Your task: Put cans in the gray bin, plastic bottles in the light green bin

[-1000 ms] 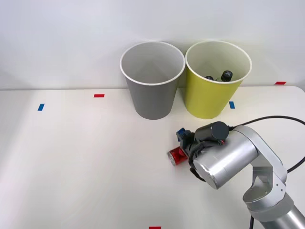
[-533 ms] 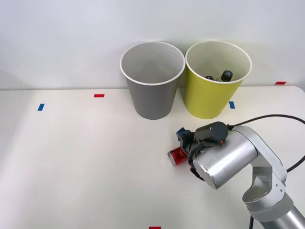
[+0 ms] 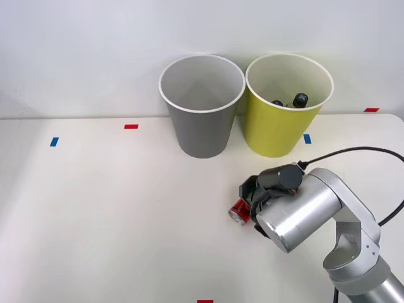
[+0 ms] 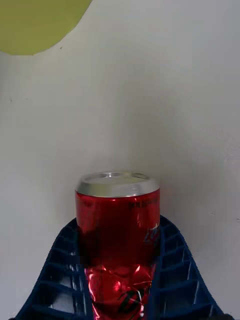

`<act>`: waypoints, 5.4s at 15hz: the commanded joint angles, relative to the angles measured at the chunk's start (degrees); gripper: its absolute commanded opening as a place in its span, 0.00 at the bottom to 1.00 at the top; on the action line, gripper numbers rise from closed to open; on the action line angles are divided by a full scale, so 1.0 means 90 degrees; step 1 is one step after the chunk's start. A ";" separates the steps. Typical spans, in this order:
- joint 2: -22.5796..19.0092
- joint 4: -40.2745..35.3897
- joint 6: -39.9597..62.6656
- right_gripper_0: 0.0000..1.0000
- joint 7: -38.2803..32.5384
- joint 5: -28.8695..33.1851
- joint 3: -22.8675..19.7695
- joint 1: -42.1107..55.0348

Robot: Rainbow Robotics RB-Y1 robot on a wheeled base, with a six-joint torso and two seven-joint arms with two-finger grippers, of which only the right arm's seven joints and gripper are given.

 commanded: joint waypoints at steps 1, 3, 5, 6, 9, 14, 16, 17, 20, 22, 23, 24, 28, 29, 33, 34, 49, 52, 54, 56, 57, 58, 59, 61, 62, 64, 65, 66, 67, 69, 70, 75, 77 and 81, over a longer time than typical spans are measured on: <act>-0.0047 -0.0002 -0.0016 0.00 0.0230 0.0030 0.0001 0.0010; -0.0116 -0.0080 -0.0231 0.00 0.0972 0.0137 0.0001 0.0167; -0.0467 -0.0558 -0.0768 0.00 0.1724 0.0196 0.0030 0.0596; -0.0672 -0.0939 -0.1002 0.00 0.2046 0.0186 0.0060 0.0860; -0.1161 -0.1857 -0.2203 0.00 0.2906 0.0469 0.0196 0.1563; -0.1453 -0.2179 -0.5201 0.00 0.3150 0.2471 0.0519 0.2393; -0.1356 -0.2179 -0.6031 0.00 0.3091 0.2725 0.0411 0.2442; -0.1268 -0.2179 -0.6442 0.00 0.3091 0.2735 0.0284 0.2452; -0.0799 -0.2179 -0.7047 0.00 0.3130 0.2832 0.0089 0.2012; -0.0379 -0.2052 -0.7047 0.00 0.3091 0.2774 0.0001 0.1407; -0.0125 -0.1808 -0.7047 0.00 0.3140 0.2559 -0.0077 0.0997; 0.0109 -0.1505 -0.7047 0.00 0.3169 0.2451 -0.0155 0.0587; 0.0890 0.0096 -0.7047 0.00 0.3257 0.2823 -0.0536 -0.0751; 0.1037 0.0487 -0.7047 0.00 0.3287 0.2989 -0.0595 -0.1035; 0.1349 0.1727 -0.7047 0.00 0.3365 0.3535 -0.0692 -0.1933; 0.1379 0.1991 -0.7047 0.00 0.3374 0.3662 -0.0712 -0.2099; 0.1398 0.2567 -0.7067 1.00 0.3423 0.4248 -0.0849 -0.2451; 0.1398 0.2567 -0.7115 1.00 0.3404 0.4258 -0.0858 -0.2451; 0.1369 0.2567 -0.7291 1.00 0.3365 0.4258 -0.0858 -0.2421; 0.1330 0.2557 -0.7721 1.00 0.3316 0.4248 -0.0907 -0.2265; 0.1300 0.2498 -0.8238 1.00 0.3306 0.4258 -0.1083 -0.2060; 0.1291 0.2411 -0.8619 1.00 0.3306 0.4278 -0.1220 -0.1865; 0.1281 0.2215 -0.8863 1.00 0.3306 0.4268 -0.1308 -0.1591; 0.1271 0.1678 -0.8912 1.00 0.3365 0.4307 -0.1347 -0.1015; 0.1271 0.1219 -0.8912 1.00 0.3374 0.4307 -0.1347 -0.0527; 0.1252 0.0497 -0.8912 1.00 0.3374 0.4307 -0.1366 0.0303; 0.1242 0.0028 -0.8912 1.00 0.3374 0.4307 -0.1415 0.0889; 0.1242 -0.0295 -0.8912 1.00 0.3374 0.4317 -0.1425 0.1309; 0.1222 -0.0539 -0.8912 1.00 0.3384 0.4365 -0.1425 0.1719; 0.1183 -0.0880 -0.8912 1.00 0.3326 0.4903 -0.1493 0.2618; 0.1164 -0.0939 -0.8912 1.00 0.3326 0.5000 -0.1532 0.2921; 0.1154 -0.1105 -0.9332 1.00 0.3316 0.5459 -0.1981 0.4200; 0.1095 -0.1095 -0.9401 1.00 0.3306 0.5459 -0.2157 0.4415; 0.1027 -0.1095 -0.9401 1.00 0.3287 0.5459 -0.2333 0.4854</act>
